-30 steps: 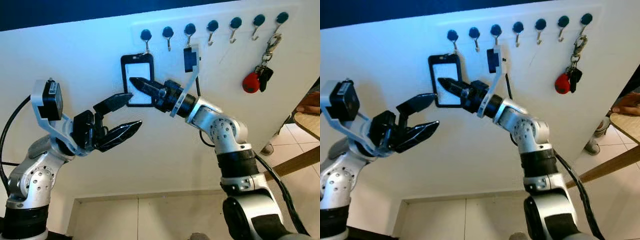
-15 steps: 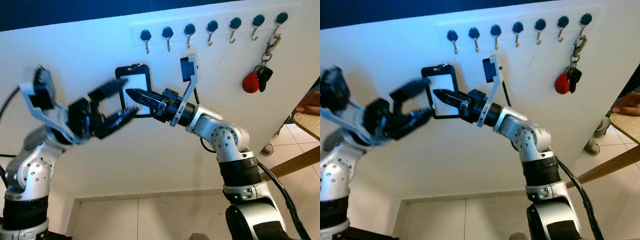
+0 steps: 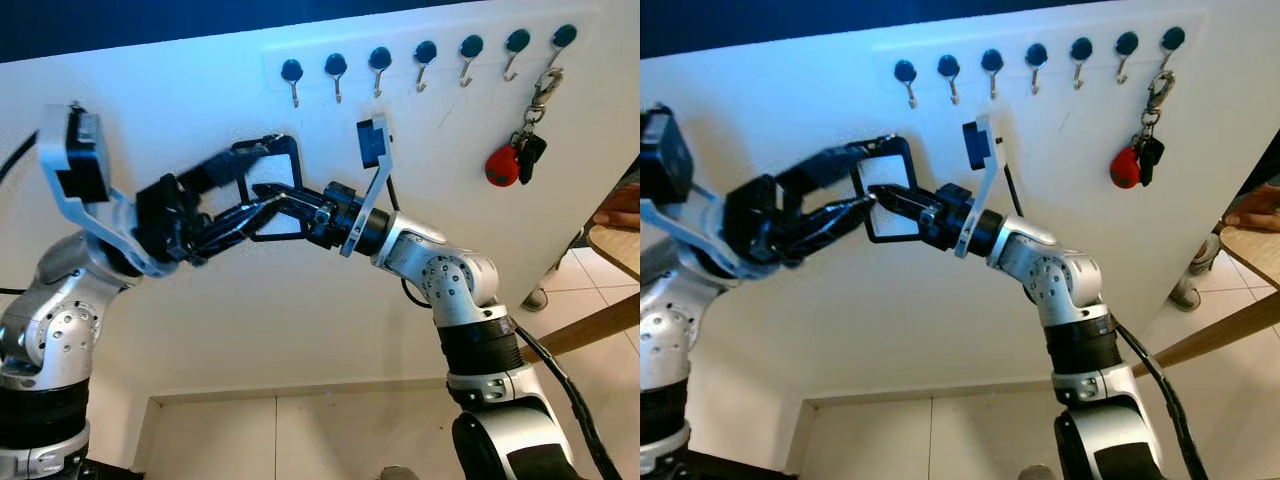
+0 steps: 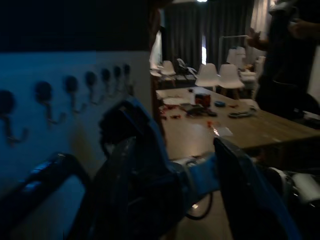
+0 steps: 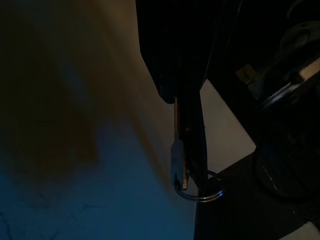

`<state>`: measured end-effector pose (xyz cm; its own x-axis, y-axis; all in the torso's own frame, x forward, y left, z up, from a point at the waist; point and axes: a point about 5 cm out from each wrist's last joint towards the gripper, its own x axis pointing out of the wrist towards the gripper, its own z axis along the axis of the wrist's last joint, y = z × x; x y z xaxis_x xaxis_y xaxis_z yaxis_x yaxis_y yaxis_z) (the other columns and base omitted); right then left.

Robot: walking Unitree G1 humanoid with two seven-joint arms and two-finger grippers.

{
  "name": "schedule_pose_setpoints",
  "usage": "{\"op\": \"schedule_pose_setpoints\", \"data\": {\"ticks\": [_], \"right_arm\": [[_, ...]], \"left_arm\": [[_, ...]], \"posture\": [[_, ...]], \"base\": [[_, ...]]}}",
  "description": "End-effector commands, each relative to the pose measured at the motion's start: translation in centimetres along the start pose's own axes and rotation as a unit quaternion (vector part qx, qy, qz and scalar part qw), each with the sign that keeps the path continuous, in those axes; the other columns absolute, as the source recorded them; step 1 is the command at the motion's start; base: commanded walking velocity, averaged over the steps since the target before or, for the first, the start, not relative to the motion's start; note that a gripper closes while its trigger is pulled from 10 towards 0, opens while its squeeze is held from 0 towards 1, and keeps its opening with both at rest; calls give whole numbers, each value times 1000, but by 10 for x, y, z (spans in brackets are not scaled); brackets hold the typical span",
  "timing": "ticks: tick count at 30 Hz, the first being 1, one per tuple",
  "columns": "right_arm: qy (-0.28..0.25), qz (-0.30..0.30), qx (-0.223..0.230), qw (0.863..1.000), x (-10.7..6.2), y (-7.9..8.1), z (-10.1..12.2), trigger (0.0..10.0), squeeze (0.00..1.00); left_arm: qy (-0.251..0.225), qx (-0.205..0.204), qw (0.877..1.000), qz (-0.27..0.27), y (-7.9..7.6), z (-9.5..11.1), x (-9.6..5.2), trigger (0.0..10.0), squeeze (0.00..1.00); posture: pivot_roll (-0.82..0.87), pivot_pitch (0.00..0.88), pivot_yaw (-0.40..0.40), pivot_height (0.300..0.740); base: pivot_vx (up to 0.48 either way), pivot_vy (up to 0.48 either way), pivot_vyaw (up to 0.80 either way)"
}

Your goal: Hang keys on a hook

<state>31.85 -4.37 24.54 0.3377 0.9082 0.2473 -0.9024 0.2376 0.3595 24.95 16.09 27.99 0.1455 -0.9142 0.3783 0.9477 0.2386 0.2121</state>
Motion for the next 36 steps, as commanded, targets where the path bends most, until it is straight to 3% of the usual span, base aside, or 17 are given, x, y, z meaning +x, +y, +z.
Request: {"op": "schedule_pose_setpoints", "data": {"ticks": [1, 10, 17, 26, 36], "right_arm": [[10, 2, -1, 1000, 4, 1, -3, 0, 0], [11, 3, -4, 1000, 6, 2, -4, 0, 0], [10, 5, -5, 1000, 6, 3, -3, 0, 0], [9, 10, -6, 1000, 7, 4, -2, 0, 0], [8, 13, -7, 1000, 8, 5, -1, 0, 0]], "left_arm": [[35, 10, 999, 3, 5, -1, 0, 10000, 0], [96, 32, 994, 39, 19, -19, 15, 10000, 0], [92, 42, 993, 53, 23, -18, 18, 10000, 0], [74, 61, 988, 117, 40, -12, 17, 10000, 0], [53, 85, 975, 199, 61, -6, 11, 10000, 0]], "posture": [[-150, 93, 88, 740], [-150, 93, 91, 740], [-150, 93, 91, 740], [-154, 93, 91, 740], [-154, 93, 91, 740]], "base": [[0, 0, 0], [0, 0, 0], [0, 0, 0], [0, 0, 0], [0, 0, 0]]}}
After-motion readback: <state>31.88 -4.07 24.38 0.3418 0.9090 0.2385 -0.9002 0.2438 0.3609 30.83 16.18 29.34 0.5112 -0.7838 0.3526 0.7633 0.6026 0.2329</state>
